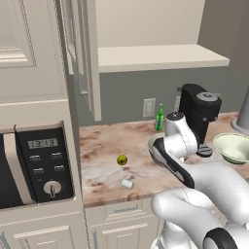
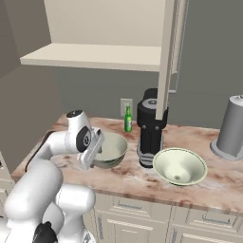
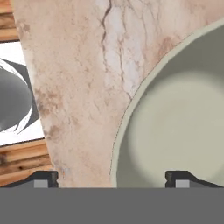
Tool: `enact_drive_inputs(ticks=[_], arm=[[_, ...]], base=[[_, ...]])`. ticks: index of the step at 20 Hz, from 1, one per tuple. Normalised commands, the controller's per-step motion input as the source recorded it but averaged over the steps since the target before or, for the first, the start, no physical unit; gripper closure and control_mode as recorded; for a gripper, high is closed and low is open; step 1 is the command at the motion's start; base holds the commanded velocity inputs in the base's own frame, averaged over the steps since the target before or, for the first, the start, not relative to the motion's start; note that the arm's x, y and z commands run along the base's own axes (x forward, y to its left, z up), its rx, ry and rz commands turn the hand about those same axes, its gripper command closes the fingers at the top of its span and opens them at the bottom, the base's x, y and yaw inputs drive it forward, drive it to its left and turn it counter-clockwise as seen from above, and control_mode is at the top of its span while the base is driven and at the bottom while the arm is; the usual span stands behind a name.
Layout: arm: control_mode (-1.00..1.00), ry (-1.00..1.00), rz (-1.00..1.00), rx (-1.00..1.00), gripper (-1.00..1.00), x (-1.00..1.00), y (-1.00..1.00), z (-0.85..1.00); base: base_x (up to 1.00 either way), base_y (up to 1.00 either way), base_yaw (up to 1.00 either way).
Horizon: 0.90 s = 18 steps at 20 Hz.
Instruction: Pick both bowls and place them on the counter. Then place the pear in one bowl and place the marshmallow in the other bowl.
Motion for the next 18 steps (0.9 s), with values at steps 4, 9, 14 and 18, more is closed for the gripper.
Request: enact_drive_inputs(ticks=[4,9,14,18], arm=[[-1.0,0.0,0.0,0.0,-1.0,-0.41,0.33,0.35],[-1.0,0.0,0.0,0.0,-1.0,-0.41,0.5,0.27],[-1.0,0.0,-0.04,0.0,-1.0,-0.36,0.56,0.11],[-1.0,0.0,-0.09,0.0,-1.0,-0.15,0.62,0.02]], base=[[0.0,0.0,0.0],[0.0,0.0,0.0],[0.0,0.0,0.0],[0.0,0.0,0.0]])
